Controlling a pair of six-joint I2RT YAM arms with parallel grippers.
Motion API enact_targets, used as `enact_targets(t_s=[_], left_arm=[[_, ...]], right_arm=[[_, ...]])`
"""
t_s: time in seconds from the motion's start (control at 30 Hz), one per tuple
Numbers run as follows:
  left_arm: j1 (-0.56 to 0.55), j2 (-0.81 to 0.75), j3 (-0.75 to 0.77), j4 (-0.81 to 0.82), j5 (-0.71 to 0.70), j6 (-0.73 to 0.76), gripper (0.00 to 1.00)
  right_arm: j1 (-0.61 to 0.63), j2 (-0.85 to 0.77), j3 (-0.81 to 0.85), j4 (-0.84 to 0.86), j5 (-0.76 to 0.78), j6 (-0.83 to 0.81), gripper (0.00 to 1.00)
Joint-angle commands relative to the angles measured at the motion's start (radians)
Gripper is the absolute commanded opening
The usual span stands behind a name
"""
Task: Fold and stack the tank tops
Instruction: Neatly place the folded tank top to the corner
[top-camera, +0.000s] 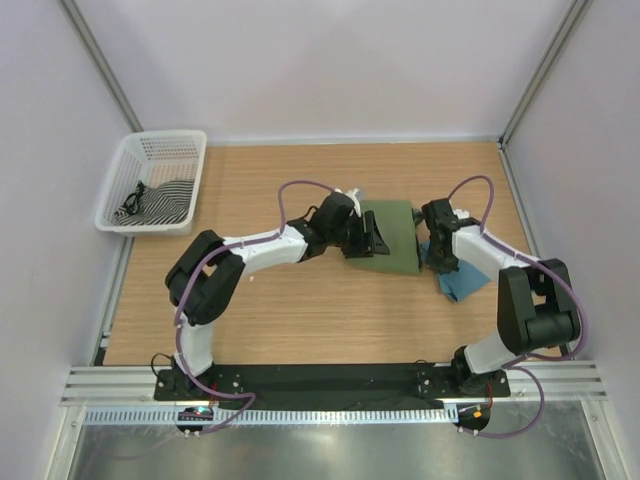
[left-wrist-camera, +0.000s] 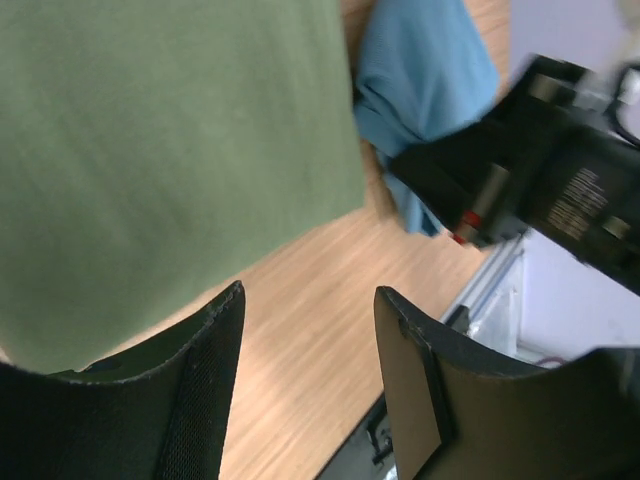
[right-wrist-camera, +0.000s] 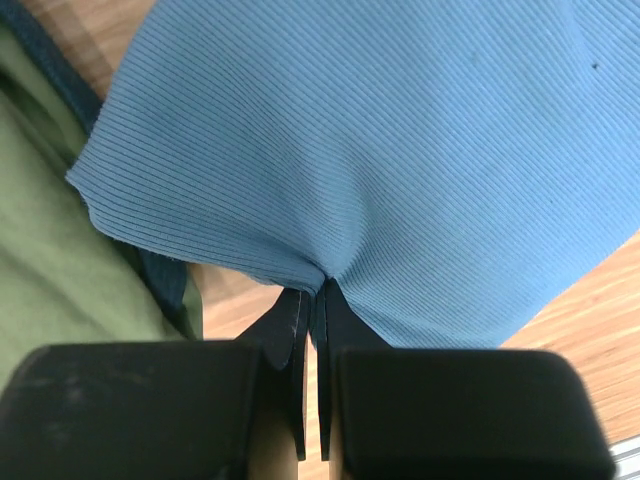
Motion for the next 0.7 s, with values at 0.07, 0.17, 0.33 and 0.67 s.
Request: enact_targets(t_s=[0.07,0.17,0.33,0.67], left_arm=[[-0.033,0.119,0.077,-0.043,-0.030,-0.022,0.55],[-0.060,0.160,0.101,-0.031,-0.035,-0.042,0.56],[-0.077,0.213,0.175,-0.063,-0.128,-0.050,0.57],[0.063,0.363,0.442,-0.208,-0.211,-0.005,0.58]], right_arm=[[-0.004,-0.074,-0.025,0.002,-0.026,0.074,0.01],[-0.004,-0.080,-0.028,-0.001,-0.013,0.074,0.01],[-0.004,-0.112,-0.045,0.010,-0.027,0.102,0.01],[0.011,-0.118,-0.104,0.031,-0.108,0.125,0.01]])
